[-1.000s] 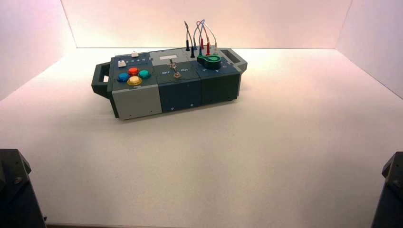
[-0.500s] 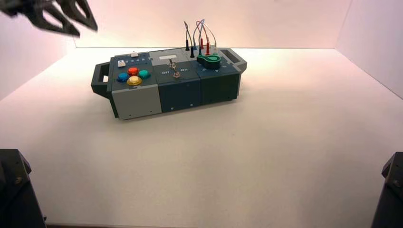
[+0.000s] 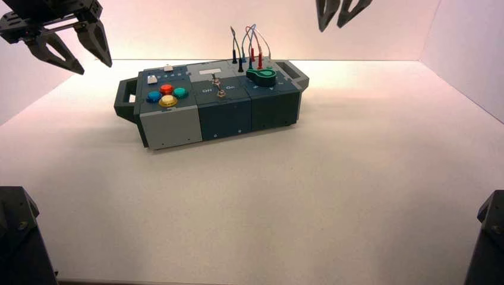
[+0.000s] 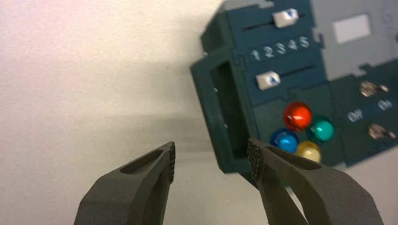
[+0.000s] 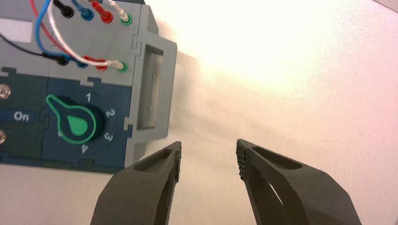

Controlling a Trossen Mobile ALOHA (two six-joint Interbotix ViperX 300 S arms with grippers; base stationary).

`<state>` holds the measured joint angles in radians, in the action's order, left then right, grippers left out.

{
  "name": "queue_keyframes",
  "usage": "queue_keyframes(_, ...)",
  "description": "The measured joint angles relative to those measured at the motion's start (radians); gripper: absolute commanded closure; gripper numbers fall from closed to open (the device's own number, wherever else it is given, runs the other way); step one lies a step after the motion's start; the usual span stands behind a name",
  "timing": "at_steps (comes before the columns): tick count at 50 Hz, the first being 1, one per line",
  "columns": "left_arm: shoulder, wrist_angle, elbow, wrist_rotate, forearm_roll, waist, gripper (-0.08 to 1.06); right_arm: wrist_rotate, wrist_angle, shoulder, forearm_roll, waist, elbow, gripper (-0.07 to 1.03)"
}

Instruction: Move the box closer.

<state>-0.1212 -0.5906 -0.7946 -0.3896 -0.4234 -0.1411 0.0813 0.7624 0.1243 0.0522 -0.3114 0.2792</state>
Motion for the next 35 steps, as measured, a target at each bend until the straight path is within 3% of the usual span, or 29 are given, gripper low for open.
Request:
queue_keyframes(4, 0.018, 0.012, 0.008, 0.021, 0.021, 0.011, 0.20, 0.000, 0.000, 0.028, 0.006, -0.006, -0.020, 0.34)
queue_keyframes(7, 0.040, 0.025, 0.014, 0.054, 0.054, 0.026, 0.22, 0.000, 0.003, 0.051, 0.008, -0.012, -0.035, 0.34)
queue_keyframes(9, 0.057, 0.028, 0.020, 0.091, 0.092, 0.040, 0.23, 0.000, 0.003, 0.066, 0.008, -0.015, -0.046, 0.34)
queue_keyframes(10, 0.058, 0.028, 0.020, 0.095, 0.095, 0.041, 0.23, 0.000, 0.003, 0.066, 0.008, -0.015, -0.048, 0.34)
queue_keyframes(14, 0.091, 0.026, 0.038, 0.179, 0.179, 0.071, 0.22, 0.000, 0.003, 0.086, 0.008, -0.018, -0.067, 0.34)
queue_keyframes(18, 0.112, 0.012, 0.055, 0.244, 0.232, 0.087, 0.21, -0.002, 0.003, 0.097, 0.009, -0.020, -0.078, 0.34)
queue_keyframes(22, 0.127, 0.002, 0.067, 0.270, 0.252, 0.089, 0.21, -0.002, 0.003, 0.104, 0.009, -0.020, -0.087, 0.34)
queue_keyframes(31, 0.161, -0.008, 0.075, 0.278, 0.253, 0.094, 0.21, 0.002, 0.002, 0.156, 0.011, -0.020, -0.130, 0.34)
queue_keyframes(35, 0.169, -0.009, 0.075, 0.279, 0.252, 0.101, 0.21, 0.023, 0.000, 0.201, 0.008, -0.021, -0.158, 0.34)
